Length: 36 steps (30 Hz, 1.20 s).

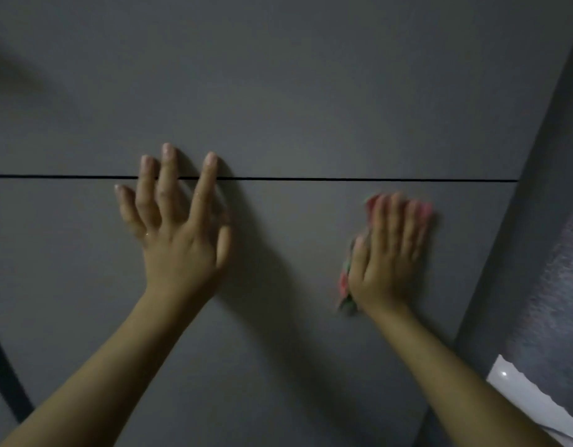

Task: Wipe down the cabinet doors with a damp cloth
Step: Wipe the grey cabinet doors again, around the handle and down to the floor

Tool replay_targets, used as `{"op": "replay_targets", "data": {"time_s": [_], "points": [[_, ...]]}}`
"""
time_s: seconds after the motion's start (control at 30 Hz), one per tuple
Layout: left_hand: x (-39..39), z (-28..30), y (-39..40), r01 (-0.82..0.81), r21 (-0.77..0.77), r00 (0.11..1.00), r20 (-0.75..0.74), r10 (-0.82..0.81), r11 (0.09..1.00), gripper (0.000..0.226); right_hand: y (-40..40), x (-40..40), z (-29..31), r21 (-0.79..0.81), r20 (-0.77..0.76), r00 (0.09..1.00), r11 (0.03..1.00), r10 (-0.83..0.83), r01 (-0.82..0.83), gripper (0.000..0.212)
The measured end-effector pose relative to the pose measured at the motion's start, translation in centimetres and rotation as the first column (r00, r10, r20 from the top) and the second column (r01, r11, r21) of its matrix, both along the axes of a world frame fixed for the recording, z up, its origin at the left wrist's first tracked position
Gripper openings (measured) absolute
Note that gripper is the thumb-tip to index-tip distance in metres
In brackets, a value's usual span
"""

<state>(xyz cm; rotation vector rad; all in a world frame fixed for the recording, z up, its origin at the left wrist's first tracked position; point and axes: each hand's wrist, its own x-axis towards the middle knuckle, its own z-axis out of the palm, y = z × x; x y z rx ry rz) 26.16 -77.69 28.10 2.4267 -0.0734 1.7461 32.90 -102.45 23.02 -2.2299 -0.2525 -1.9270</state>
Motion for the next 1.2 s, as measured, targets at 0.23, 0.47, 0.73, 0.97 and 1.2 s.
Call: {"op": "replay_targets", "data": {"time_s": [0.23,0.47,0.73,0.97,1.2], "points": [[-0.4,0.2,1.6,0.074,0.013,0.997,0.003,-0.074,0.997,0.060,9.0,-0.7,2.3,-0.302,0.009,0.988,0.942,0.155,-0.145,0.055],[-3.8,-1.2,4.4,0.107,-0.081,0.993,-0.042,-0.111,0.991,0.064,7.3,-1.1,2.0,-0.356,0.007,0.995,0.931,0.095,-0.087,0.058],[-4.4,-5.1,9.6,0.028,-0.200,0.991,-0.125,-0.054,0.979,0.068,16.6,-2.2,2.2,-0.524,-0.020,0.981,0.834,0.192,-0.174,0.058],[-4.7,-5.9,12.6,0.079,-0.254,0.993,-0.063,-0.098,0.964,0.068,16.0,-2.3,7.8,-0.279,0.054,0.998,0.960,0.022,-0.006,0.059],[-3.8,-7.7,15.4,0.101,-0.335,0.995,0.048,-0.090,0.937,0.066,23.7,-2.8,5.5,-0.690,0.024,0.972,0.708,0.233,-0.153,0.055]]}}
